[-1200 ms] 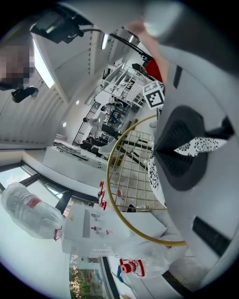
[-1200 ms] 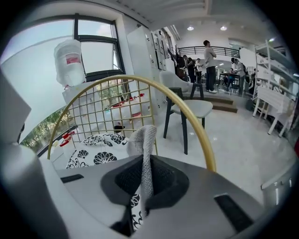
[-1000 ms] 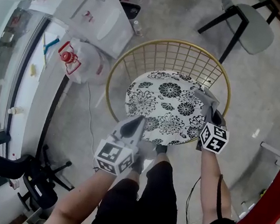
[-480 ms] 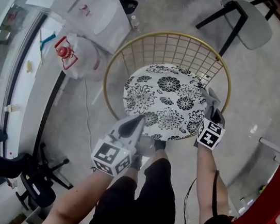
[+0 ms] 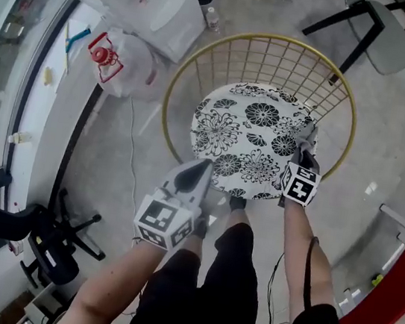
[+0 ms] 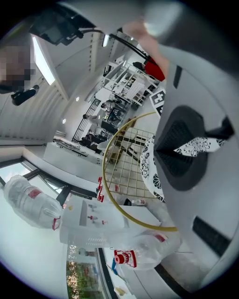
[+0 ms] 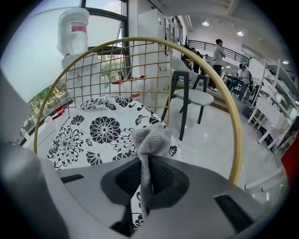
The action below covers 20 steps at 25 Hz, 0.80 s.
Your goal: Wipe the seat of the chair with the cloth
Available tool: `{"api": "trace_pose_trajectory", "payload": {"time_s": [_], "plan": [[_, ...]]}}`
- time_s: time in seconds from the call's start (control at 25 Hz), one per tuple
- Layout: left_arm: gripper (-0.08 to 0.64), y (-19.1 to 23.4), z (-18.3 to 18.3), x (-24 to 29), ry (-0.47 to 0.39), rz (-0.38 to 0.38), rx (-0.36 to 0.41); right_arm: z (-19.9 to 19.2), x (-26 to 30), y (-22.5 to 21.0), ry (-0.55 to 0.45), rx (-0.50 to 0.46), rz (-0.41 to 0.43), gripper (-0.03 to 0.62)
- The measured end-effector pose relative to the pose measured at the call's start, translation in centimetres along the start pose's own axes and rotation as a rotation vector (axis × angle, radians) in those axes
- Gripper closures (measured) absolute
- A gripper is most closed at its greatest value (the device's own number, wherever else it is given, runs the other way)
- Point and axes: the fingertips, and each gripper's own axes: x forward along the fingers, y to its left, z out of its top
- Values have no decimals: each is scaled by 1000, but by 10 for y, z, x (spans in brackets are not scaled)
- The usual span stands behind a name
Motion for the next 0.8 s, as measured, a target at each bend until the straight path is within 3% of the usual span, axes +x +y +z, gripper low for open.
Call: {"api": "trace_pose_trajectory", "payload": {"time_s": [0.8], "plan": [[554, 56, -13, -52, -28, 119, -50, -5, 34, 145, 68, -100, 259, 569]]}}
